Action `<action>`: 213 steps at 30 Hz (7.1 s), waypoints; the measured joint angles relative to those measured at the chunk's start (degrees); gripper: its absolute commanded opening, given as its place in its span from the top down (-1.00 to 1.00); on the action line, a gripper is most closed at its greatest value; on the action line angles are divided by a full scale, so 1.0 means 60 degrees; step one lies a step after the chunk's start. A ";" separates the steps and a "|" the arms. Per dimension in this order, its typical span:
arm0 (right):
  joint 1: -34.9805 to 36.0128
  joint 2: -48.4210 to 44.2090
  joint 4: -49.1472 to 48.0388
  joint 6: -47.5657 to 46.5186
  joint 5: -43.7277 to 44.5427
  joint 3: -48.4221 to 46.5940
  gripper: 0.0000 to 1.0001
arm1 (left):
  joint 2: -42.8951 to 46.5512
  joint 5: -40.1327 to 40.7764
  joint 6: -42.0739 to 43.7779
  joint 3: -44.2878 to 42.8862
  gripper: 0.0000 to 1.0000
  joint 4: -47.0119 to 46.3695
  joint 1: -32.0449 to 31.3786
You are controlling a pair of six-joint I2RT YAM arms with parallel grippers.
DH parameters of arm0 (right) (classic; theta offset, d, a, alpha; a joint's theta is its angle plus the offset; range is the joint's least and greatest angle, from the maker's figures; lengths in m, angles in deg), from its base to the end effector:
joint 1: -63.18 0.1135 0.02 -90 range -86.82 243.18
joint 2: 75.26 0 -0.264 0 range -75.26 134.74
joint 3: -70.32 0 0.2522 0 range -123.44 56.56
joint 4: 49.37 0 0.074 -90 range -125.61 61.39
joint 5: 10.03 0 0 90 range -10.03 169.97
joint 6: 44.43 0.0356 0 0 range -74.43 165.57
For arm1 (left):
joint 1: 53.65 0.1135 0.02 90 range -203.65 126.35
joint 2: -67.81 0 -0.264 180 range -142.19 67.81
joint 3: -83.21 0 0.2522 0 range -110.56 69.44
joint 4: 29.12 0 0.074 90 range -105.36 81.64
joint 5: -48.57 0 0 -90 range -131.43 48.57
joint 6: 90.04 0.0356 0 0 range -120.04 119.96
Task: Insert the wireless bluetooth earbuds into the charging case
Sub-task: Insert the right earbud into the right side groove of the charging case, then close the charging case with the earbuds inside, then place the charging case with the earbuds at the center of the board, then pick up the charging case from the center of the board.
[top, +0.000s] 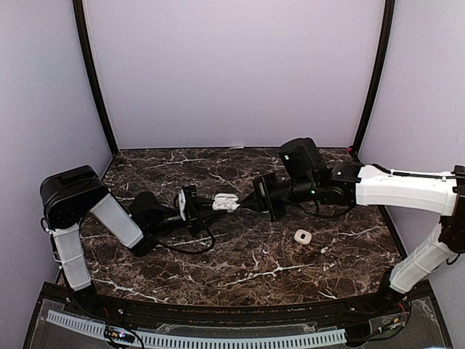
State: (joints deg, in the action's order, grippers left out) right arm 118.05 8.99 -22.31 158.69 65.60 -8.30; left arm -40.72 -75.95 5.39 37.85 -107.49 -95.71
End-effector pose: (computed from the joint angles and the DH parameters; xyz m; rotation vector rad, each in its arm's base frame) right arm 0.1860 0.2797 0.2928 -1.1245 -2.3914 -1.4675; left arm 0.2222 -0.2276 0.1659 1.0153 0.9852 -0.9253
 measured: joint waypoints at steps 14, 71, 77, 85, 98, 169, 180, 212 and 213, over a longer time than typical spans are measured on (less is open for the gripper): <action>0.0000 0.0138 -0.0262 0.0488 0.0444 0.0062 1.00 | -0.0007 -0.0215 0.0594 0.0000 1.00 0.0004 -0.0197; -0.0007 -0.2324 -0.1708 -0.3187 0.1603 0.1814 0.69 | 0.0157 0.1013 0.0153 -0.0051 1.00 0.0011 -0.0455; -0.0171 -0.3118 -0.2798 -0.8684 0.2047 0.2364 0.55 | 0.0911 0.0412 0.0685 -0.0055 1.00 0.0168 -0.0455; -0.0685 -0.2736 -0.1636 -1.5049 0.1628 0.1257 0.80 | 0.2874 -0.0255 0.4688 -0.0798 1.00 0.5246 -0.0841; -0.0783 -0.1082 -0.0838 -1.7894 0.0448 0.0703 0.89 | 0.3198 0.2484 0.1989 -0.0882 1.00 0.5821 -0.0470; -0.3279 -0.0080 0.0998 -1.5617 0.0721 0.3676 -0.21 | 0.2197 0.3300 -0.4105 -0.4411 -0.86 1.5803 0.1337; -0.3282 -0.0889 0.1388 -1.5609 0.0302 0.3799 -0.43 | 0.1861 0.1432 -0.3781 -0.4615 -0.81 1.4575 0.1071; -0.1348 0.1417 0.3085 -1.5839 0.3519 0.2269 -0.02 | 0.1752 0.2703 -0.3993 -0.4717 -0.98 1.4309 0.1038; -0.1330 0.1443 0.3093 -1.5839 0.3574 0.2266 -0.03 | 0.1774 0.2714 -0.4003 -0.4714 -0.98 1.4316 0.1038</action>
State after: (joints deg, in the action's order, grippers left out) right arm 110.07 17.65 -3.75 63.66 87.04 5.29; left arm -30.08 -59.67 -18.63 9.57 -21.60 -89.48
